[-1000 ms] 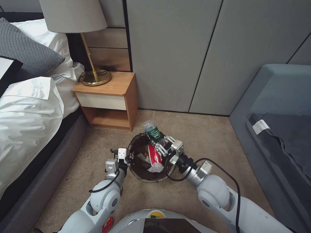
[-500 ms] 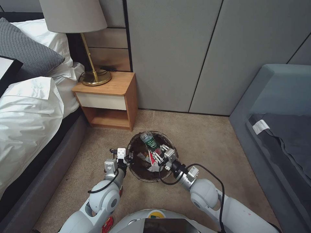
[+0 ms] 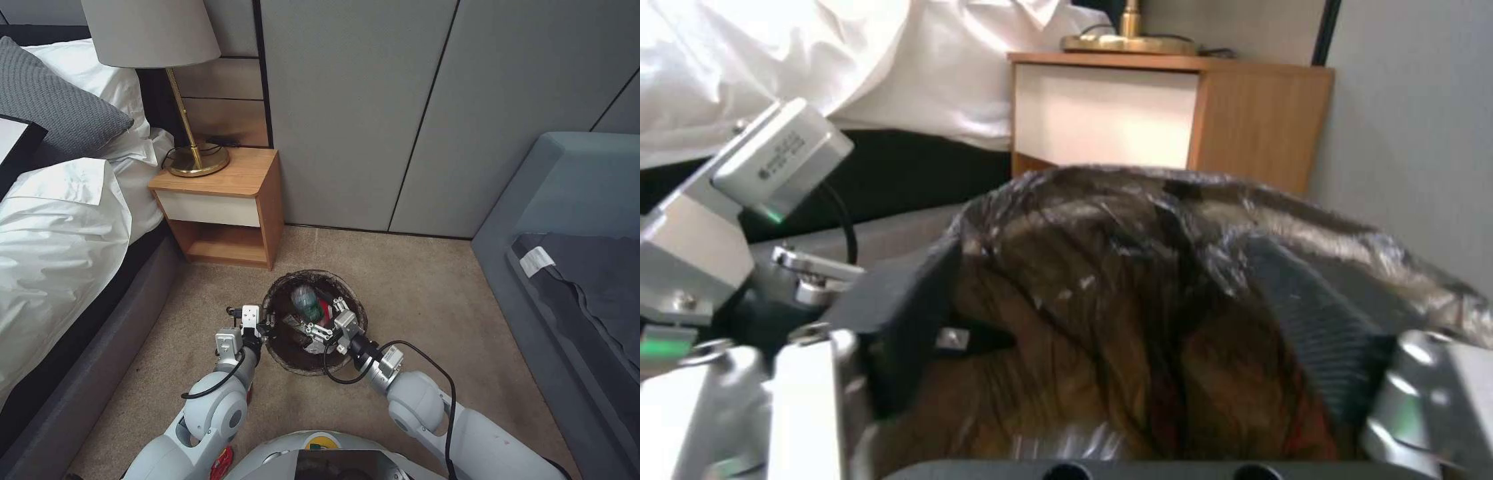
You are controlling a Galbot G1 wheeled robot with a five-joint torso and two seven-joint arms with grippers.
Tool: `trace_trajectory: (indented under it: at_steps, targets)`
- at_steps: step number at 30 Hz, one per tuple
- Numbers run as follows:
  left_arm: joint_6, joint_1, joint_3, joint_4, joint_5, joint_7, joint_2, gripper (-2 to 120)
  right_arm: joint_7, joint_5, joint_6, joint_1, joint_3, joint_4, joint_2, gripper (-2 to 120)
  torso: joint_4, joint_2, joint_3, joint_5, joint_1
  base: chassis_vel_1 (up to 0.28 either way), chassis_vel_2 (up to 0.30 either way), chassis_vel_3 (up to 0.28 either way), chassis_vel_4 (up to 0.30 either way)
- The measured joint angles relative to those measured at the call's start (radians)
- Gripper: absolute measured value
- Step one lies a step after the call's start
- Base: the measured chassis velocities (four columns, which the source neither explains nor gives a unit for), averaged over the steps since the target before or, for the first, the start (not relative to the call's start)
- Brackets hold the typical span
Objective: Pick up the trash bin, then pick up the garbage from the floor and place it into the trash bin.
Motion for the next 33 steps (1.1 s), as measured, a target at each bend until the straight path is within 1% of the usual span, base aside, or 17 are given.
trace_trajectory:
  at_steps: [1, 2, 3, 4, 6, 7, 14, 21, 25, 26, 27, 29, 30, 31, 32, 33]
  targets:
    - [0.000, 0.000, 0.000, 0.000, 0.000, 0.000, 0.000, 3, 0.000, 0.000, 0.000, 0.000, 0.000, 0.000, 0.000, 81, 0.0000, 0.000, 0.000, 0.0000, 0.000, 0.000, 0.000, 0.000, 0.000]
    - [0.000, 0.000, 0.000, -0.001, 0.000, 0.000, -0.001, 3, 0.004, -0.008, 0.000, 0.002, -0.007, -0.010, 0.002, 84, 0.0000, 0.000, 0.000, 0.0000, 0.000, 0.000, 0.000, 0.000, 0.000]
    - [0.000, 0.001, 0.000, -0.001, 0.001, 0.000, -0.003, 3, 0.009, -0.023, 0.000, 0.003, -0.014, -0.025, 0.005, 91, 0.0000, 0.000, 0.000, 0.0000, 0.000, 0.000, 0.000, 0.000, 0.000]
    - [0.000, 0.001, 0.000, -0.001, 0.001, 0.000, -0.003, 3, 0.009, -0.023, 0.000, 0.003, -0.014, -0.025, 0.005, 91, 0.0000, 0.000, 0.000, 0.0000, 0.000, 0.000, 0.000, 0.000, 0.000]
    - [-0.001, 0.002, 0.000, -0.001, 0.002, 0.000, -0.006, 3, 0.014, -0.040, 0.000, 0.003, -0.020, -0.039, 0.011, 99, 0.0000, 0.000, 0.000, 0.0000, 0.000, 0.000, 0.000, 0.000, 0.000]
    - [-0.001, 0.002, 0.000, -0.001, 0.002, 0.000, -0.006, 3, 0.016, -0.041, 0.000, 0.004, -0.022, -0.041, 0.013, 100, -0.0001, 0.000, 0.000, 0.0000, 0.000, 0.000, 0.000, 0.000, 0.000]
    - [-0.001, 0.003, 0.001, -0.001, 0.003, 0.000, -0.008, 3, 0.022, -0.045, -0.001, 0.008, -0.032, -0.042, 0.016, 100, 0.0000, 0.000, 0.000, 0.0000, 0.000, 0.000, 0.000, 0.000, 0.000]
    - [-0.002, 0.000, 0.005, 0.003, 0.004, 0.001, -0.009, 3, 0.030, -0.042, -0.007, 0.002, -0.023, -0.012, 0.020, 100, -0.0001, 0.000, 0.000, 0.0000, 0.000, 0.000, 0.000, 0.000, 0.000]
    - [-0.002, -0.001, 0.006, 0.003, 0.004, 0.001, -0.009, 3, 0.041, -0.016, -0.010, -0.005, 0.011, 0.037, 0.018, 100, 0.0000, 0.000, 0.000, 0.0001, 0.000, 0.000, 0.000, 0.000, 0.000]
    - [-0.002, -0.001, 0.006, 0.005, 0.005, 0.001, -0.009, 3, 0.055, 0.011, -0.023, -0.012, 0.049, 0.082, 0.018, 100, 0.0000, 0.000, 0.000, 0.0001, 0.000, 0.000, 0.000, 0.000, 0.000]
    - [-0.002, -0.001, 0.006, 0.005, 0.005, 0.001, -0.009, 3, 0.055, 0.011, -0.023, -0.012, 0.049, 0.082, 0.018, 100, 0.0000, 0.000, 0.000, 0.0001, 0.000, 0.000, 0.000, 0.000, 0.000]
    - [-0.007, -0.001, 0.007, 0.007, 0.010, 0.004, -0.012, 3, 0.129, 0.048, -0.072, -0.028, 0.131, 0.158, 0.022, 100, 0.0000, 0.000, 0.000, 0.0001, 0.000, 0.000, 0.000, 0.000, 0.000]
    - [-0.007, -0.001, 0.007, 0.007, 0.010, 0.004, -0.012, 3, 0.129, 0.048, -0.072, -0.028, 0.131, 0.158, 0.022, 100, 0.0000, 0.000, 0.000, 0.0001, 0.000, 0.000, 0.000, 0.000, 0.000]
    - [-0.011, -0.001, 0.006, 0.008, 0.014, 0.006, -0.015, 3, 0.161, 0.052, -0.086, -0.039, 0.176, 0.181, 0.024, 100, 0.0000, 0.000, 0.000, 0.0000, 0.000, 0.000, 0.000, 0.000, 0.000]
    - [-0.016, 0.002, 0.000, 0.009, 0.022, 0.007, -0.018, 3, 0.201, 0.054, -0.118, -0.060, 0.249, 0.204, 0.030, 100, -0.0002, 0.000, 0.000, 0.0001, 0.000, 0.000, 0.000, 0.000, 0.000]
    - [-0.016, 0.002, 0.000, 0.009, 0.022, 0.007, -0.018, 3, 0.201, 0.054, -0.118, -0.060, 0.249, 0.204, 0.030, 100, -0.0002, 0.000, 0.000, 0.0001, 0.000, 0.000, 0.000, 0.000, 0.000]
